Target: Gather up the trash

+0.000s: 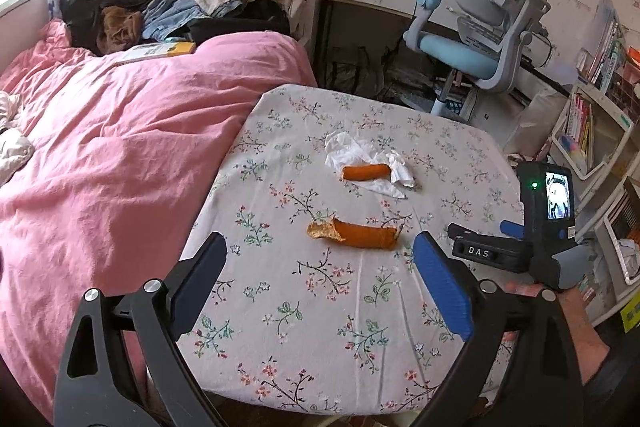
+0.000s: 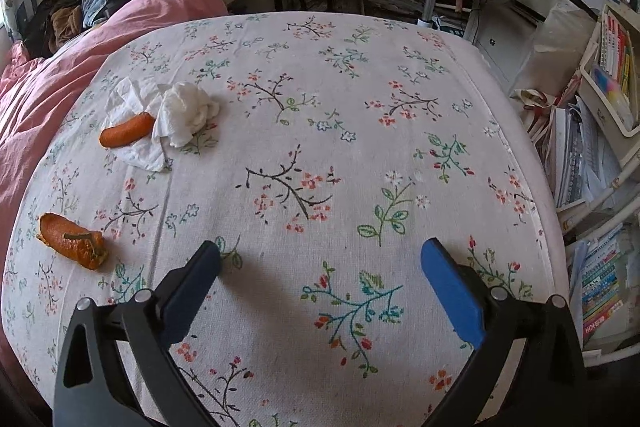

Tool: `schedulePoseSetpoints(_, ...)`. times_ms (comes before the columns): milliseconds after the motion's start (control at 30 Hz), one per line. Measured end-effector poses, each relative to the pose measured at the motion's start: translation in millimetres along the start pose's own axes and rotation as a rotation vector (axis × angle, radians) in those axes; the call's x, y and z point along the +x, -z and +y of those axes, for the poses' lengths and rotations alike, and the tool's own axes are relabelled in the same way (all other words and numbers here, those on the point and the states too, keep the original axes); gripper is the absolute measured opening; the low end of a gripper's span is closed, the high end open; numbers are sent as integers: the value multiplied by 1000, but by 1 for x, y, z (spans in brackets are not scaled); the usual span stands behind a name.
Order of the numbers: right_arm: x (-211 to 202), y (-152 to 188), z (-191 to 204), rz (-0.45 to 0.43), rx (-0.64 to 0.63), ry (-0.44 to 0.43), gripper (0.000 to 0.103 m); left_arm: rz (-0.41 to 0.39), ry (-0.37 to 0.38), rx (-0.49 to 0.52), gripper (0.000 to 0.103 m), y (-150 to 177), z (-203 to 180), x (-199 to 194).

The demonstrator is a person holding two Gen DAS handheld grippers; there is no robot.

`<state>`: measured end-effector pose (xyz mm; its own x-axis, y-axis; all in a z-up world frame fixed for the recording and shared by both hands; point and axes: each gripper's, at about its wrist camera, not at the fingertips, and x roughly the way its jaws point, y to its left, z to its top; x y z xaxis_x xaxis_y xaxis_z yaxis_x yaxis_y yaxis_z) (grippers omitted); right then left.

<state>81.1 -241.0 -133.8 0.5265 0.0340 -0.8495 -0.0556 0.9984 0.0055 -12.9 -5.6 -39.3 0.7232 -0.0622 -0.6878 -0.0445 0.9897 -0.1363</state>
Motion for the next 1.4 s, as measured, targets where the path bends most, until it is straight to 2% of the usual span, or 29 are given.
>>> schedulePoseSetpoints(1400, -1, 2, -1, -3, 1, -3, 97, 86, 2, 48, 92, 11, -13, 21)
